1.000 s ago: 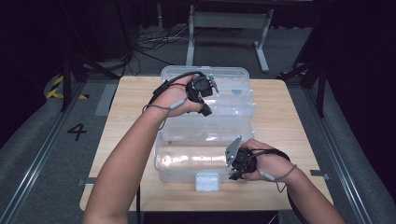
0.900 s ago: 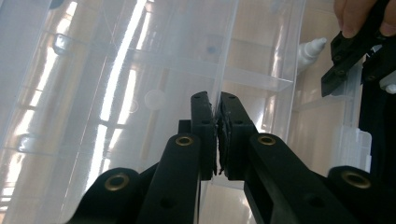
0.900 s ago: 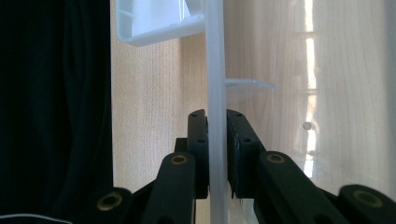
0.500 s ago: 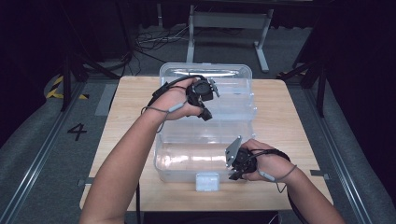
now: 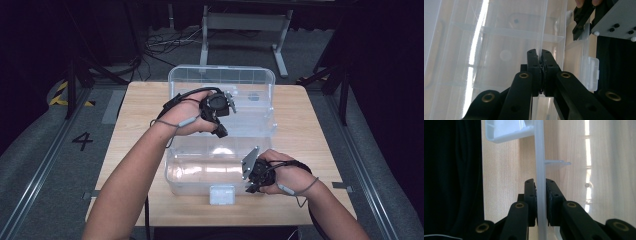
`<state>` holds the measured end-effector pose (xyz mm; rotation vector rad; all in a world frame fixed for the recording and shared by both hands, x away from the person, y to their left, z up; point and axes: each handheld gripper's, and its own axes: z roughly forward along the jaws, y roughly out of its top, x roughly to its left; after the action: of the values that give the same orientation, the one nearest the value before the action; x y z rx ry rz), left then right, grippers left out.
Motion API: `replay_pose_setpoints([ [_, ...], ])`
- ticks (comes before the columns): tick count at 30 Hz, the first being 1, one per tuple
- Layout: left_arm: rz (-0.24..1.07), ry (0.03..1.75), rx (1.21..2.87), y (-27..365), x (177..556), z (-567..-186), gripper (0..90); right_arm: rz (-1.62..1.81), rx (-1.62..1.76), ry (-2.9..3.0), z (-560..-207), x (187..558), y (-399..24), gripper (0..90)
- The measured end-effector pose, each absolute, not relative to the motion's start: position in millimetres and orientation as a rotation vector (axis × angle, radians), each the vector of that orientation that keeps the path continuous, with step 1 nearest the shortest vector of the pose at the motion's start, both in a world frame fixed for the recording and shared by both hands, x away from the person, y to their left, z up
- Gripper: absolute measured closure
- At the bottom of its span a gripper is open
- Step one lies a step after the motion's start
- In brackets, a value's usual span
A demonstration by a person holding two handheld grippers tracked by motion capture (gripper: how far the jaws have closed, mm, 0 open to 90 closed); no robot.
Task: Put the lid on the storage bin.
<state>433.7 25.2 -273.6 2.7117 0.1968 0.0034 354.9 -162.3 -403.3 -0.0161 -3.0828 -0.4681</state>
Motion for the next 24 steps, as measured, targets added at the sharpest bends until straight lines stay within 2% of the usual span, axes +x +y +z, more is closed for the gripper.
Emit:
replay_pose_setpoints([
  [24,-0.05,0.157,2.749,21.4,420.1,-278.9,87.2,-0.423,-0.01,-3.157,-401.5,345.9,-158.5,80.1],
])
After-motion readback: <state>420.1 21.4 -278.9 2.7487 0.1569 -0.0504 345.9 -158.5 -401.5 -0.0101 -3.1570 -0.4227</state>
